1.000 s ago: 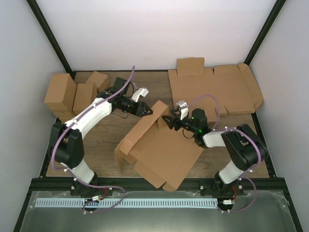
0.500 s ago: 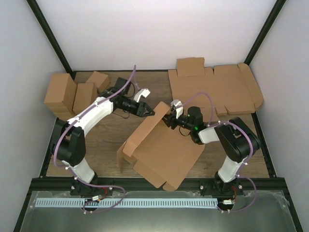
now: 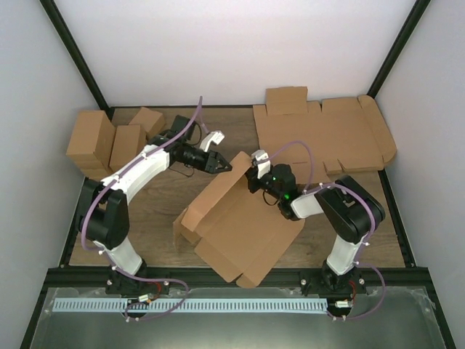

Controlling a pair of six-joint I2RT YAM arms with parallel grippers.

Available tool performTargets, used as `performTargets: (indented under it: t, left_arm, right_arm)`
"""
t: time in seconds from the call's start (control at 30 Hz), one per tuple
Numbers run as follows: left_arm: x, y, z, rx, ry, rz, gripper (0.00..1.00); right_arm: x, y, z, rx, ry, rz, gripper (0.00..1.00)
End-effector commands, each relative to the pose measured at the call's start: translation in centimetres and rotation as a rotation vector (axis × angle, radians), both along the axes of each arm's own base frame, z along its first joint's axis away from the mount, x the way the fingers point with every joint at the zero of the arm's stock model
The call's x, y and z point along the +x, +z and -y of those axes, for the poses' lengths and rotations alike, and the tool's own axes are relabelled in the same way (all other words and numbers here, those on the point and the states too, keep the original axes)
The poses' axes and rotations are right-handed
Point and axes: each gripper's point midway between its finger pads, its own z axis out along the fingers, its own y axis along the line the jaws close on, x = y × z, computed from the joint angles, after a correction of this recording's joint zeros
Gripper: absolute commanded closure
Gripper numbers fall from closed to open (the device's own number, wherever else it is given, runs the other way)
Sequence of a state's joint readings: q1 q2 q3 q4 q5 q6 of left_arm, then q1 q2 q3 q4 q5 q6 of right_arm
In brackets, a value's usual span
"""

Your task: Fold the paper box

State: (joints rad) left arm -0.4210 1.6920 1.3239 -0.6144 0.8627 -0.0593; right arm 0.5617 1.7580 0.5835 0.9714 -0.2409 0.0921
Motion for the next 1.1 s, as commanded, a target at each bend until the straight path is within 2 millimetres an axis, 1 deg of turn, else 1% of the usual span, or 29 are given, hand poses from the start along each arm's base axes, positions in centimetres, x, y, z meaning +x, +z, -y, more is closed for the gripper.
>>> performTargets:
  t: [0.0, 0.03, 0.07, 0.1, 0.13, 0.37, 0.47, 0.53, 0.6, 0.63, 0.7, 0.77, 0.87, 0.97, 1.07]
  left_arm:
    - [0.0, 0.1, 0.5, -0.023, -0.008, -0.006, 0.65]
    - [-0.1, 0.0, 0.5, -0.021, -0.007, -0.009, 0.65]
    - [-0.1, -0.1, 0.5, -0.019, -0.006, -0.008, 0.65]
    - [-0.1, -0.2, 0.4, -0.015, -0.005, -0.009, 0.65]
    - [-0.1, -0.2, 0.3, -0.013, -0.003, -0.007, 0.65]
    - [0.3, -0.6, -0.7, 0.02, 0.037, 0.014, 0.65]
    - [0.2, -0.7, -0.8, 0.025, 0.038, 0.014, 0.65]
    - [0.2, -0.6, -0.9, 0.025, 0.04, 0.019, 0.65]
    - [0.2, -0.5, -1.0, 0.024, 0.043, 0.02, 0.65]
    - [0.2, -0.5, -1.0, 0.024, 0.043, 0.022, 0.65]
    - [0.3, -0.5, -1.1, 0.024, 0.042, 0.023, 0.65]
    - [0.2, -0.5, -1.2, 0.019, 0.039, 0.019, 0.65]
    - [0.1, -0.2, -1.5, -0.009, 0.031, 0.01, 0.65]
    - [0.1, -0.2, -1.9, -0.021, 0.031, 0.0, 0.64]
    - [0.2, -0.4, -2.1, -0.022, 0.035, -0.004, 0.64]
  right_arm:
    - [0.9, 1.6, -0.4, -0.017, -0.106, 0.054, 0.97]
    - [0.9, 1.4, -0.3, -0.012, -0.112, 0.046, 0.8]
    - [0.8, 1.2, -0.2, -0.01, -0.113, 0.041, 0.66]
    - [0.7, 1.1, -0.3, -0.006, -0.109, 0.04, 0.59]
    - [0.6, 0.9, -0.2, -0.003, -0.11, 0.036, 0.55]
    - [0.1, -0.5, -0.2, -0.01, -0.092, 0.018, 0.52]
    - [0.2, -1.1, -0.2, -0.016, -0.094, 0.014, 0.43]
    - [0.2, -1.6, 0.2, -0.014, -0.113, 0.008, 0.4]
    - [-0.1, -1.9, 0.5, -0.007, -0.118, 0.002, 0.41]
    - [-0.2, -2.0, 0.4, -0.003, -0.11, 0.002, 0.43]
    - [-0.1, -2.1, 0.2, 0.002, -0.106, -0.002, 0.51]
    - [0.1, -2.1, 0.4, 0.002, -0.114, 0.003, 0.55]
    - [0.1, -1.8, 0.3, 0.014, -0.079, 0.02, 0.57]
    - [0.2, -1.8, -0.3, 0.009, -0.051, 0.031, 0.61]
    - [0.5, -1.9, -0.8, 0.006, -0.033, 0.037, 0.61]
